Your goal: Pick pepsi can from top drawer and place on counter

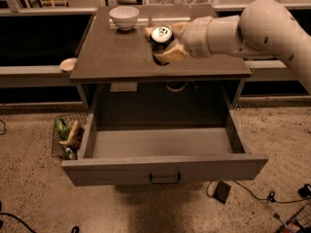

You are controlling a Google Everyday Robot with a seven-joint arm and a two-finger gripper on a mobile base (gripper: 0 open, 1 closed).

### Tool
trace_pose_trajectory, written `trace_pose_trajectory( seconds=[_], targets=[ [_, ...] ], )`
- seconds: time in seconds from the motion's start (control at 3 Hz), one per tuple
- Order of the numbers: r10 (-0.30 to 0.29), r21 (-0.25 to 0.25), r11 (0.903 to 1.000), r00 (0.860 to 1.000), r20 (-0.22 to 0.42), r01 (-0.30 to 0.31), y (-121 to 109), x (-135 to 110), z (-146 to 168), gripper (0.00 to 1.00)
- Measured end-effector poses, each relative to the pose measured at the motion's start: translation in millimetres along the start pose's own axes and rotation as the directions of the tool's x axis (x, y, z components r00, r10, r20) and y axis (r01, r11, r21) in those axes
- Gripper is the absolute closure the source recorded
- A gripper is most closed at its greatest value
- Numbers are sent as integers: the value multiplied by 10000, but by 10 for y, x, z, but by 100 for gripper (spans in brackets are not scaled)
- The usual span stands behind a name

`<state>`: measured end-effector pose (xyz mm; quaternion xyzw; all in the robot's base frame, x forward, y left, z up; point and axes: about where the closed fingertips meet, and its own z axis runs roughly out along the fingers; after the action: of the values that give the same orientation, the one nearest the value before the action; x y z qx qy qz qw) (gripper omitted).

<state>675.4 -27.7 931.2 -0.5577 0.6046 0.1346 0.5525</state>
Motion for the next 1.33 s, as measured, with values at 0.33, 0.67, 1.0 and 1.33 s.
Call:
trace_pose_trajectory(
  seconds=[0.33, 0.67, 1.0, 1.33],
  targets=[
    [-356, -643, 9972, 9985, 411, 382, -684, 41, 767, 100],
    [-441, -487, 9977, 9976, 528, 466, -770, -41, 742, 100],
    [316, -472, 9984, 9992, 240, -304, -689, 94, 1006, 100],
    [1727, -451, 9839, 9849, -157, -1732, -656, 235, 1246, 100]
  ],
)
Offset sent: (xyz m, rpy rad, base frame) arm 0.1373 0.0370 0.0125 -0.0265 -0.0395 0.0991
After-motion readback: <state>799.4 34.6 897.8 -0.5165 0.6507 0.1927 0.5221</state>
